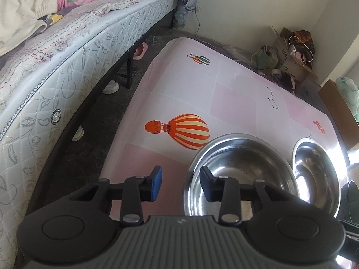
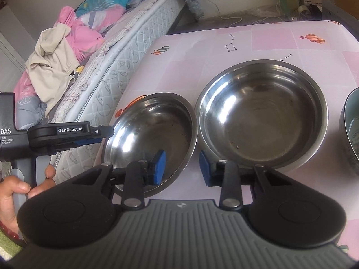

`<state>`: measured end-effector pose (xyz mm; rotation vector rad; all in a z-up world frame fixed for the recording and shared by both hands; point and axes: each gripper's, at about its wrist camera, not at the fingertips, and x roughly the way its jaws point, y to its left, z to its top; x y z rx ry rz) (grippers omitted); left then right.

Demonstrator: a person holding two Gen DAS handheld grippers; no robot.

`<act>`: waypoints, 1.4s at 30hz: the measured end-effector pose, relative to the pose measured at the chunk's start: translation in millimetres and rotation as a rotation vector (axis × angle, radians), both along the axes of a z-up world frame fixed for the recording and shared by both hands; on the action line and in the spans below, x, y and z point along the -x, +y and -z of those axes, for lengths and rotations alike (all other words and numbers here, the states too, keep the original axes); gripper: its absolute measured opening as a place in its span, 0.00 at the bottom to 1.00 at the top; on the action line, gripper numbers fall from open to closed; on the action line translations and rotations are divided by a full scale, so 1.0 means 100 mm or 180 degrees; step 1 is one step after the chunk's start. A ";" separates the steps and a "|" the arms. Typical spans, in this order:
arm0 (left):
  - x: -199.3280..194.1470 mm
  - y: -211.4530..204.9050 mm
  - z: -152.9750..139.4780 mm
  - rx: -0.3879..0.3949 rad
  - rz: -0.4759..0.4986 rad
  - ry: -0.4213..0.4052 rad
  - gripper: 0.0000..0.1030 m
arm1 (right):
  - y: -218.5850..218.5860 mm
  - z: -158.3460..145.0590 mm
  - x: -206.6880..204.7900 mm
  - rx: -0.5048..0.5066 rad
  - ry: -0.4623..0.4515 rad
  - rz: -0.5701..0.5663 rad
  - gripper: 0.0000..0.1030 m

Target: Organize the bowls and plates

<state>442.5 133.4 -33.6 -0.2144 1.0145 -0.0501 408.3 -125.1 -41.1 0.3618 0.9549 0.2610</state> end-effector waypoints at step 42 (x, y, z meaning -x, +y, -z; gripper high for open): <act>0.25 -0.01 -0.17 0.0044 -0.0120 0.0182 0.12 | -0.03 -0.06 0.06 -0.0156 -0.0067 -0.0119 0.11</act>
